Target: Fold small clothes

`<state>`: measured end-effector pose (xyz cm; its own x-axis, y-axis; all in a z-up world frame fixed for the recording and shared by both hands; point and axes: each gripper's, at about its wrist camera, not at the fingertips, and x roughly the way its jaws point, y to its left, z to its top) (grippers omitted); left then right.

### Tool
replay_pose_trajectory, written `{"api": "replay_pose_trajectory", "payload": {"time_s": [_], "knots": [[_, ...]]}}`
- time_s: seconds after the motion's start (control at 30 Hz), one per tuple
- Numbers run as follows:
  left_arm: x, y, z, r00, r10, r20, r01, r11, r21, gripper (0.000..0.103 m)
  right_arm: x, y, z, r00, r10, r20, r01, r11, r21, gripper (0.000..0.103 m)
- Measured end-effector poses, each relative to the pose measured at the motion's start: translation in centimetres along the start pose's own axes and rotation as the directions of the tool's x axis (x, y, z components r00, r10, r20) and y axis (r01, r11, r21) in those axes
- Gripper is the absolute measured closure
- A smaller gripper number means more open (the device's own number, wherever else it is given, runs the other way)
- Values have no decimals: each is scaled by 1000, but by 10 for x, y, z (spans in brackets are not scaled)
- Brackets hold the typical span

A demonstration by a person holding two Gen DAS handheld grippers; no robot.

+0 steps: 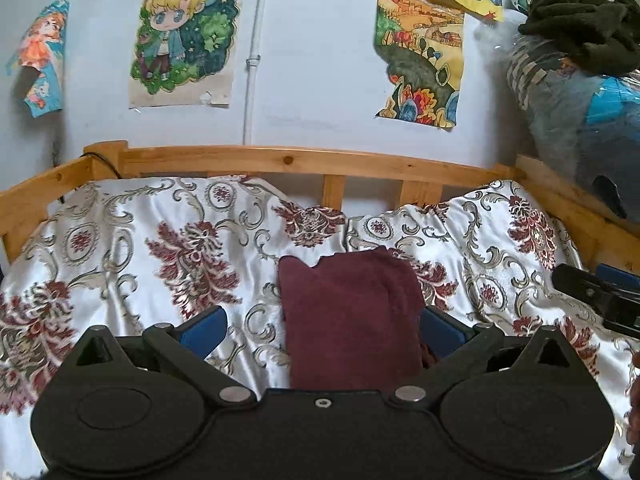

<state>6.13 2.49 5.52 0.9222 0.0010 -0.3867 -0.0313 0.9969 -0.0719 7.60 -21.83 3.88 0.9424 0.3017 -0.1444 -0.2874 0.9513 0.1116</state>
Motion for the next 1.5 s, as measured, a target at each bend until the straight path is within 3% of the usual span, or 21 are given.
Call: {"api": "replay_pose_trajectory", "payload": {"time_s": [0.33, 0.63, 1.5], "knots": [[-11, -2, -49, 1000, -3, -30, 4, 1000, 22, 1, -46, 11, -42, 999, 19, -42, -21, 999, -41, 0], [-13, -6, -83, 998, 38, -55, -36, 999, 39, 1, -48, 4, -78, 995, -25, -92, 22, 999, -30, 0], [-15, -6, -92, 997, 41, -71, -40, 999, 26, 1, -41, 1, -86, 990, -29, -140, 27, 1000, -15, 0]]}}
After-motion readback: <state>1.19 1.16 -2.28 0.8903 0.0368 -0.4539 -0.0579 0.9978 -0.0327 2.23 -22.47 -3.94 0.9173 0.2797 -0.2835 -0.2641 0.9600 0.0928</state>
